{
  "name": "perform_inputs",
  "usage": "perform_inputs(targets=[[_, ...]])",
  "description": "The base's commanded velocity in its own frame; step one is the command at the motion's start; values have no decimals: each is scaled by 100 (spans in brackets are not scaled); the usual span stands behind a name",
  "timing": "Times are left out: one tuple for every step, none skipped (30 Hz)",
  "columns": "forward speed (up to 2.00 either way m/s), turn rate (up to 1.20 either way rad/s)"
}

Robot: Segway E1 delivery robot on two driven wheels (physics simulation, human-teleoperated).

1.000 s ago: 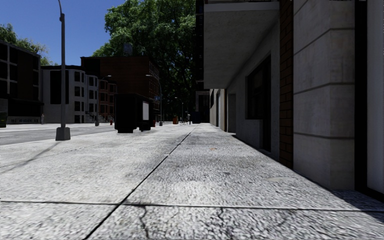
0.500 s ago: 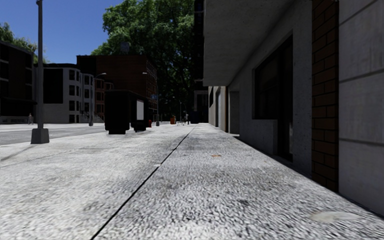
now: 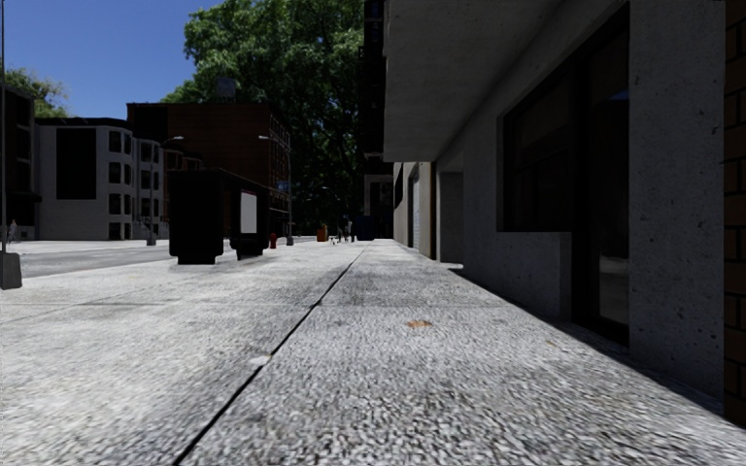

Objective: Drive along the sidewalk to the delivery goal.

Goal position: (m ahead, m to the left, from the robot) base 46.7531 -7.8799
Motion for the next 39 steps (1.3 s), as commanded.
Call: perform_inputs(targets=[[200,-21],[200,-21],[200,-15],[200,-9],[200,-9],[200,-3],[200,-2],[200,0],[200,0],[200,0],[200,0],[200,0],[200,0],[200,0],[200,0],[200,0],[200,0],[200,0],[200,0],[200,0],[200,0],[200,0],[200,0],[200,0],[200,0],[200,0],[200,0],[200,0],[200,0],[200,0],[200,0],[200,0],[200,0],[200,0],[200,0],[200,0],[200,0],[200,0],[200,0]])
